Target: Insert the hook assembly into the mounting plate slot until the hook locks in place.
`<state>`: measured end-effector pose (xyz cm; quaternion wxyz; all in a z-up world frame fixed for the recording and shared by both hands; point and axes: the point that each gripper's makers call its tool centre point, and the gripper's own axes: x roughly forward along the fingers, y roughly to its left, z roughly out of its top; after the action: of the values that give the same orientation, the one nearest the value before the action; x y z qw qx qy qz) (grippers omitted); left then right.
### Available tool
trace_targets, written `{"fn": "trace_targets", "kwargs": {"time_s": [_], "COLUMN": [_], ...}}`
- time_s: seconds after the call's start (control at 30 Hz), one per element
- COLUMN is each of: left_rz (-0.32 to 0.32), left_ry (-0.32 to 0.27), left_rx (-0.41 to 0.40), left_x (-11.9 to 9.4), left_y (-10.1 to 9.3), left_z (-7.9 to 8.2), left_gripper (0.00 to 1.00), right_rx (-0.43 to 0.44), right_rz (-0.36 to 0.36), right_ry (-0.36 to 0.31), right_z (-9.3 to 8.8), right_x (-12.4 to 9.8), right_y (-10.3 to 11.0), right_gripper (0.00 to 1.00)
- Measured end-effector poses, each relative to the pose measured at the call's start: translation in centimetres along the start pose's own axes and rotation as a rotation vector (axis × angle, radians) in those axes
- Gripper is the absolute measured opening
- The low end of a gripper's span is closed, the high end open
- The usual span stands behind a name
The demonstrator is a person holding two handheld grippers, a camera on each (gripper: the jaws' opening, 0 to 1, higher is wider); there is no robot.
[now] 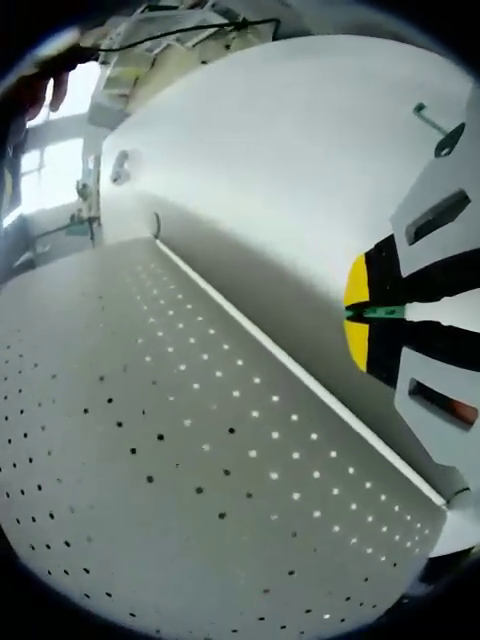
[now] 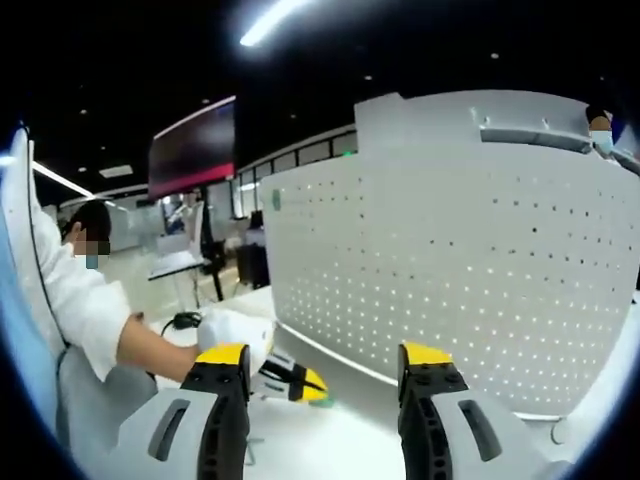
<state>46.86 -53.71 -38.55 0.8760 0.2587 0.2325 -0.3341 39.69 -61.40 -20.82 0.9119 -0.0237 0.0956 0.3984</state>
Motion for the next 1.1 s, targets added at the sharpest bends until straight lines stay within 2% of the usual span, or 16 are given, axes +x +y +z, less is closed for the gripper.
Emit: {"fn": "trace_targets", "kwargs": {"time_s": [0.23, 0.6, 1.1], "left_rz": [0.017, 0.051, 0.056], "left_ry": [-0.074, -0.197, -0.446], "left_rx": [-0.051, -0.102, -0.283], "left_x": [-2.6, -8.4, -17.4], "left_y": [1.2, 3.3, 4.6], "left_z": [1.5, 3.5, 7.4], "left_gripper": [0.03, 0.03, 0.03], "right_rx": [-0.013, -0.048, -0.081], "right_rz": [0.027, 0.075, 0.158], "right_ry": [0.009, 0.006, 0.009], "right_z": [0.1, 1.0, 1.3], "right_x": [0.7, 1.7, 2.8], "right_y": [1.0, 2.7, 5.3], "right_gripper": [0.59, 0.59, 0.55]}}
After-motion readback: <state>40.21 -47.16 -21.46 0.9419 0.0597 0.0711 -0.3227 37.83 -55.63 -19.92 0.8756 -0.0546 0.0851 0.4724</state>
